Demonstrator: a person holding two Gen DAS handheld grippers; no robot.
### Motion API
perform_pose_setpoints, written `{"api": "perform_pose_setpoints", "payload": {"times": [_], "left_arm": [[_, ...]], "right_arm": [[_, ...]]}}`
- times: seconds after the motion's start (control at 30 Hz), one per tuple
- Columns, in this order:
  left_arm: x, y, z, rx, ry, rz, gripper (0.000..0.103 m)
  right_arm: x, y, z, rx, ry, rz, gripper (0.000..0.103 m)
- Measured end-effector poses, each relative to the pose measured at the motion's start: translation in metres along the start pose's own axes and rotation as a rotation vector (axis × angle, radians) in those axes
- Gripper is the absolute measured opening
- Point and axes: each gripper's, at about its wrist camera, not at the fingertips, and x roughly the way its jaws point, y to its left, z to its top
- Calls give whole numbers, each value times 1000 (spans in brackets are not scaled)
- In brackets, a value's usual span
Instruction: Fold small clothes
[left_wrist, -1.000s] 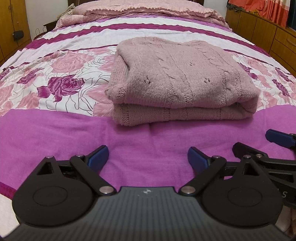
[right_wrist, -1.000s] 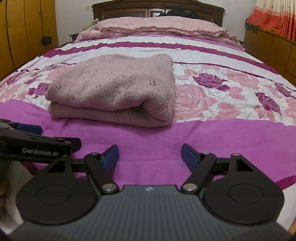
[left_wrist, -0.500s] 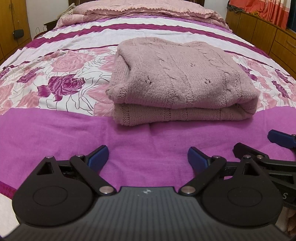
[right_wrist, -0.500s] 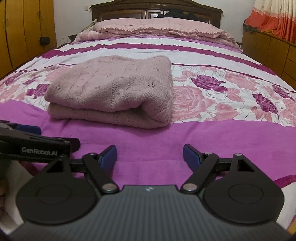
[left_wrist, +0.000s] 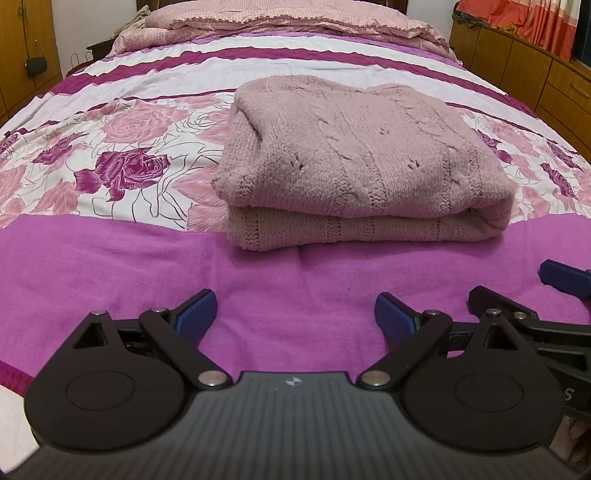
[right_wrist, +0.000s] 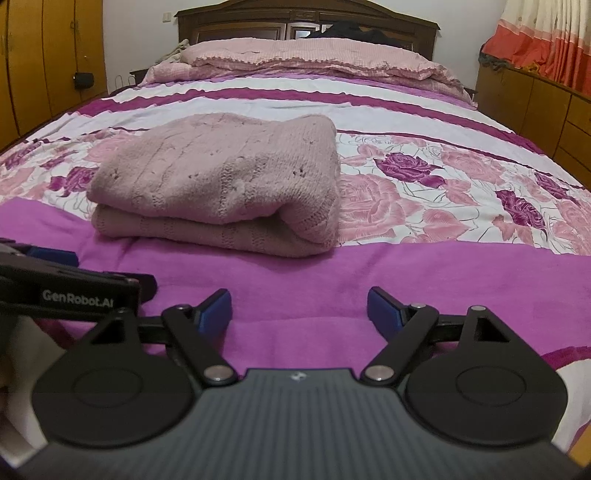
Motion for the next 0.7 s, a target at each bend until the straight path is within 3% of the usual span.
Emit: {"api": "perform_pose_setpoints", "payload": {"times": [0.7], "left_arm": [[0,1,-1,-5,-4,-5,96]], "right_arm": [[1,-1,-1,3,1,2,83]]}}
